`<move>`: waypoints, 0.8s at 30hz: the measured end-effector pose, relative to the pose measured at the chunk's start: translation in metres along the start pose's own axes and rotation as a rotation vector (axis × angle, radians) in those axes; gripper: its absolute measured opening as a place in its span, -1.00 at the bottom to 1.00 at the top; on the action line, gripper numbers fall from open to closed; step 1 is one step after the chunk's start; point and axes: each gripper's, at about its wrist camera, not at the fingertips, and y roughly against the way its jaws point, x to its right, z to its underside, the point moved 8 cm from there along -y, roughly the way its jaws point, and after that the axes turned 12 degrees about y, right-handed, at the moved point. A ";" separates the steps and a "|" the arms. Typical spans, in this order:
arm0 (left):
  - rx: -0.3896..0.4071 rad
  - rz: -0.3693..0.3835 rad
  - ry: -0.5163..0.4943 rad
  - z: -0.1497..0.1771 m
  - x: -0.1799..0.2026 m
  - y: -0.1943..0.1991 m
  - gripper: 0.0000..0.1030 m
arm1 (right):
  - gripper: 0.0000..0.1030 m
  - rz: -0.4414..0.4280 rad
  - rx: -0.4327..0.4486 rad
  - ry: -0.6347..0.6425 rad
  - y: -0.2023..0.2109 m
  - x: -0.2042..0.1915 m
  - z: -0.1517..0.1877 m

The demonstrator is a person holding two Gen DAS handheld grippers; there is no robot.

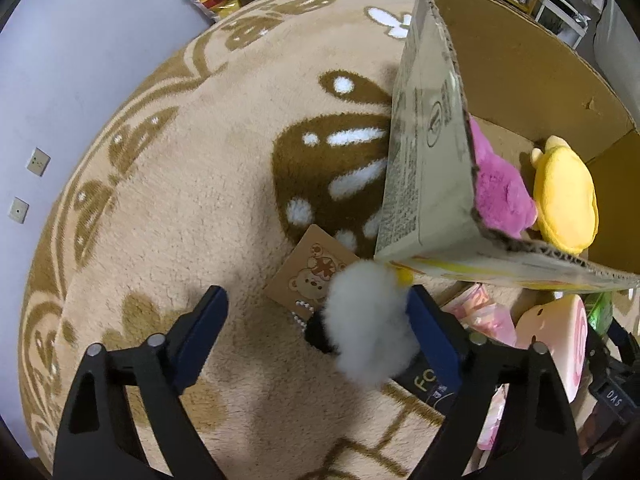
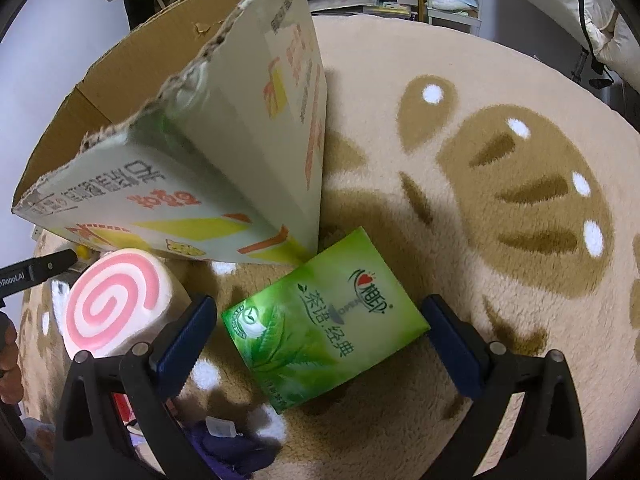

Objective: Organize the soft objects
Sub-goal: 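Grasp the white fluffy keychain with the left tool while the right tool grasps the green tissue pack, then lift the white keychain over the box while the right tool lifts the green tissue pack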

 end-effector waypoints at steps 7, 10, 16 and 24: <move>-0.042 0.039 -0.006 0.005 0.005 -0.011 0.19 | 0.97 0.019 -0.005 0.007 -0.001 -0.012 -0.001; -0.064 0.049 -0.020 0.010 0.009 -0.015 -0.01 | 0.86 0.029 -0.006 0.014 0.001 -0.012 0.001; -0.040 0.031 -0.055 0.013 0.014 -0.013 -0.11 | 0.82 0.025 0.001 0.025 0.005 -0.008 0.002; 0.008 0.015 -0.055 0.018 0.014 0.003 -0.12 | 0.81 0.012 0.044 0.045 0.023 -0.010 0.002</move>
